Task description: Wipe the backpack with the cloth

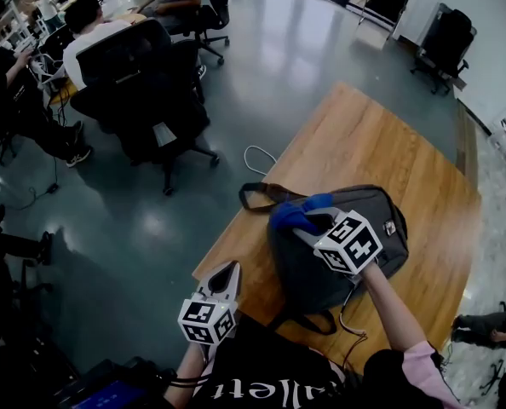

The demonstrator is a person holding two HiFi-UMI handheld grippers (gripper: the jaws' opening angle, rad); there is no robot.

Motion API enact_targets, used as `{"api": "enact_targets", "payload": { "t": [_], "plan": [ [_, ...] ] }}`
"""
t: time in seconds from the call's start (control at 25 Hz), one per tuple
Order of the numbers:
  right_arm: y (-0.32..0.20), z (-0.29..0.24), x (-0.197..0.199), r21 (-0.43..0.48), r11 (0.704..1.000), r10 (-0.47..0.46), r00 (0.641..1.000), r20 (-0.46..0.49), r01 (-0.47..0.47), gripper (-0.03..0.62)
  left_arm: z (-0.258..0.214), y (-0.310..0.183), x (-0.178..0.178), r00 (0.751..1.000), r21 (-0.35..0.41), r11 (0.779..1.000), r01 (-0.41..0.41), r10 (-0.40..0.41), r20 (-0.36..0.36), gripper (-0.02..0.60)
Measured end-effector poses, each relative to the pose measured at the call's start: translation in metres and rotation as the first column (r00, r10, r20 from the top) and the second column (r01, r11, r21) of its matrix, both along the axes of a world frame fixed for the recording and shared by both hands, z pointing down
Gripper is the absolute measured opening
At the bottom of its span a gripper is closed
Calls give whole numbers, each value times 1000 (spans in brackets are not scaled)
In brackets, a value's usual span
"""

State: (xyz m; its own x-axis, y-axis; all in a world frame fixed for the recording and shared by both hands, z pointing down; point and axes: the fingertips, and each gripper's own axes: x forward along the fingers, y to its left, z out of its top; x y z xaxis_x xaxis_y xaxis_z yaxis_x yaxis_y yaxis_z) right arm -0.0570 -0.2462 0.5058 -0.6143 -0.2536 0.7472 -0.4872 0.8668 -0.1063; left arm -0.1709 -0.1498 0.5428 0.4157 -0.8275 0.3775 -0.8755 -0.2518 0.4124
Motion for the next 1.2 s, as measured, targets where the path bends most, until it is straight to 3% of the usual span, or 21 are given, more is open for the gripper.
{"api": "enact_targets", "payload": {
  "t": [0.2, 0.48, 0.8, 1.0, 1.2],
  "plan": [
    [55, -5, 17, -29, 999, 40, 997, 73, -38, 104, -11, 4, 20, 999, 26, 999, -40, 41, -6, -2],
    [142, 0, 51, -46, 999, 33, 997, 74, -30, 104, -16, 15, 43, 996, 34, 995, -90, 90, 4, -2],
    [218, 15, 86, -178, 969, 197, 969, 149, -170, 104, -14, 33, 72, 989, 32, 988, -151, 151, 7, -2],
    [214, 9, 105, -159, 966, 227, 963, 147, -203, 104, -16, 37, 91, 981, 38, 980, -194, 194, 16, -2],
    [145, -39, 121, -35, 969, 246, 936, 250, -245, 104, -25, 30, 99, 980, 61, 978, -200, 199, 27, -2]
  ]
}}
